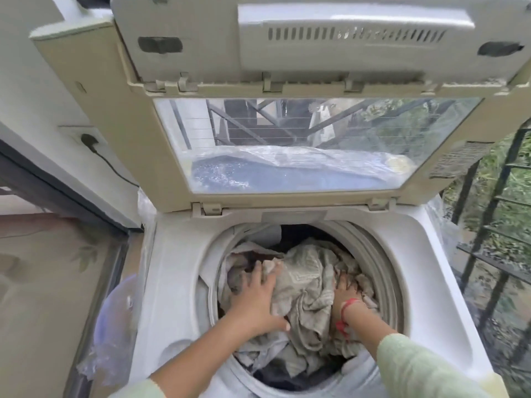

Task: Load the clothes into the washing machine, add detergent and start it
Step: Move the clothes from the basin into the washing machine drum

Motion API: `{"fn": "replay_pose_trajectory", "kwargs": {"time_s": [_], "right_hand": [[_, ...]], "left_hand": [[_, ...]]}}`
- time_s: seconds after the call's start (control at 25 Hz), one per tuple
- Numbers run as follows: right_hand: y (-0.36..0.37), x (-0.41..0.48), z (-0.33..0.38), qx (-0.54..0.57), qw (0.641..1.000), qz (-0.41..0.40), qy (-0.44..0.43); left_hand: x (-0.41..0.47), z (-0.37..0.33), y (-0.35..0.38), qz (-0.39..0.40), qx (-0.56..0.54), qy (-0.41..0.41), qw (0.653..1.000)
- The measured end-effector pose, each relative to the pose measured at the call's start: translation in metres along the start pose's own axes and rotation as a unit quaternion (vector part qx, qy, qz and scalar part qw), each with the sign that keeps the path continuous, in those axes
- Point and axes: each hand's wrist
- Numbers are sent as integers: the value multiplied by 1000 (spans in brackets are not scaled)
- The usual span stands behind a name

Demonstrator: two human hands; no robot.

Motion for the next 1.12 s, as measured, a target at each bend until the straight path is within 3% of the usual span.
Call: {"fn": "replay_pose_trajectory", "kwargs": {"time_s": [0.12,0.24,0.36,0.56,0.64,0.76,0.84,0.96,1.0,1.08,1.12], "right_hand": [[11,16,-1,46,999,3,21],[35,33,5,99,995,-32,1],[52,60,-6,179,982,-57,9],[47,88,-32,168,983,-72,-33],[20,93,-40,170,983,-62,0],[11,88,-27,79,996,-26,33],[8,76,-13,-35,997,34,52],[-45,35,-9,-114,987,112,-28],[-63,20,-7,-112,987,93,-68],[-82,-7,-9,-59,992,-55,-95],[-83,-13,-10,-8,988,-117,-98]], "left_hand": [[55,26,41,139,20,-106,984],[94,52,63,168,-2,-182,969],[109,50,75,162,1,-173,972],[152,51,81,172,11,-156,973],[160,54,71,189,-16,-123,974],[148,53,57,184,-36,-109,976],[136,47,42,234,-23,-112,966],[111,37,-7,309,-8,-86,947],[103,34,-22,263,-23,-65,962],[88,24,-37,36,-72,-13,997],[84,15,-35,-73,-81,9,994]]}}
Point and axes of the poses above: each hand's wrist, its own x-axis towards the middle knuckle, its own y-axis out of the palm, z = x × y, and after that the axes turned 8 degrees about z, right-handed
